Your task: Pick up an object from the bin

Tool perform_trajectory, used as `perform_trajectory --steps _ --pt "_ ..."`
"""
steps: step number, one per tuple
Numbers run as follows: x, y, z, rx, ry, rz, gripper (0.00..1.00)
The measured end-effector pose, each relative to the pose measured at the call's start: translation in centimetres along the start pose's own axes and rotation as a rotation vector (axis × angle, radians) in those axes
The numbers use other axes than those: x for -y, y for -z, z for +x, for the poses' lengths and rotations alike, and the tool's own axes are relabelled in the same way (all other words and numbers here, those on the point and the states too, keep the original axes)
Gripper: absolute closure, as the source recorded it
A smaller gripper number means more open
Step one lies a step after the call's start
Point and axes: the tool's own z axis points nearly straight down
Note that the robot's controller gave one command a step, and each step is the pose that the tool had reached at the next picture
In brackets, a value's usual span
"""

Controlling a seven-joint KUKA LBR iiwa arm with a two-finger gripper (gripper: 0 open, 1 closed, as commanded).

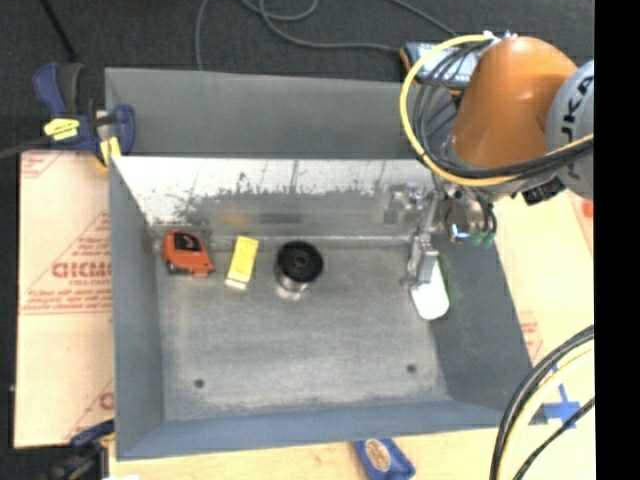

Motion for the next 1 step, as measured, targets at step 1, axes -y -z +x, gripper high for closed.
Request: perform_trajectory --steps 1 --pt "0.0 0.5 -0.14 0.008 0.001 0.001 0.0"
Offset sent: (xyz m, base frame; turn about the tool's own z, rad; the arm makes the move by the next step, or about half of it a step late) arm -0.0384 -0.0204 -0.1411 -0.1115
